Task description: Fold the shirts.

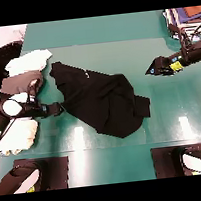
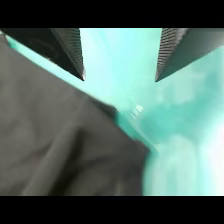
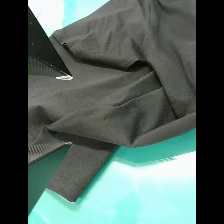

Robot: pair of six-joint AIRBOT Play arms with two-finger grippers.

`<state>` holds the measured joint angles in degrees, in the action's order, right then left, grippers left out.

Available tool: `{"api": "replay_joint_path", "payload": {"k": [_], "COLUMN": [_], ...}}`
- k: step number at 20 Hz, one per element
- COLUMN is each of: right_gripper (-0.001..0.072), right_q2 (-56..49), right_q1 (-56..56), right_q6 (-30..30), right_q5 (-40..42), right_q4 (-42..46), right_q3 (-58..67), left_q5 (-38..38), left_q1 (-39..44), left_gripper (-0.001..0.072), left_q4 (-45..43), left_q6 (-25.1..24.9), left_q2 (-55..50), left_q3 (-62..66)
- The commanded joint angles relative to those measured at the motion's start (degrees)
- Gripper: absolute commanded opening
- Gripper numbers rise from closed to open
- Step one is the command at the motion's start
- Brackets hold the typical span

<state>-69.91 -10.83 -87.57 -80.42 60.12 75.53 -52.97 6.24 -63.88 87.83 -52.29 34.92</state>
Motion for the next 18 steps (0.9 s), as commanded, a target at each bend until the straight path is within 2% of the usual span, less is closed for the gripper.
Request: {"api": "replay_joint_path", "payload": {"k": [1, 5, 10, 12, 14, 15, 16, 18], "right_gripper": [0.0451, 0.0451, 0.0451, 0.0451, 0.0451, 0.0451, 0.0451, 0.0451], "right_q2": [0.0, 0.0, 0.0, 0.0, 0.0, 0.0, 0.5, 2.7], "right_q1": [0.0, 0.0, 0.0, 0.0, 0.0, 0.0, 0.4, 1.9], "right_q6": [0.0, 0.0, -0.1, -0.9, -0.9, -0.9, -1.0, -1.5], "right_q5": [0.1, 1.0, 0.7, 0.7, -0.3, -1.1, -1.4, -0.8], "right_q4": [0.0, -0.1, -0.6, -0.4, -0.4, 0.0, 0.1, 0.1], "right_q3": [0.0, 0.0, 0.0, 0.0, 0.0, -0.3, -1.3, -6.6], "left_q5": [5.7, 11.8, 19.1, 19.8, 22.1, 21.9, 21.0, 17.6], "left_q1": [-0.1, 0.9, 3.9, 6.2, 7.6, 7.6, 7.4, 6.1], "left_gripper": [0.052, 0.052, 0.0516, 0.0365, 0.0358, 0.033, 0.0018, 0.0026], "left_q4": [9.6, 10.3, 13.7, 13.7, 13.8, 13.8, 13.1, 12.8], "left_q6": [-6.3, -9.9, -10.6, -12.0, -11.6, -11.5, -11.4, -11.8], "left_q2": [0.0, -0.8, -7.3, -9.2, -9.6, -9.5, -9.5, -9.5], "left_q3": [-5.7, -7.1, -6.9, -5.7, -4.6, -3.7, -2.4, 0.6]}}
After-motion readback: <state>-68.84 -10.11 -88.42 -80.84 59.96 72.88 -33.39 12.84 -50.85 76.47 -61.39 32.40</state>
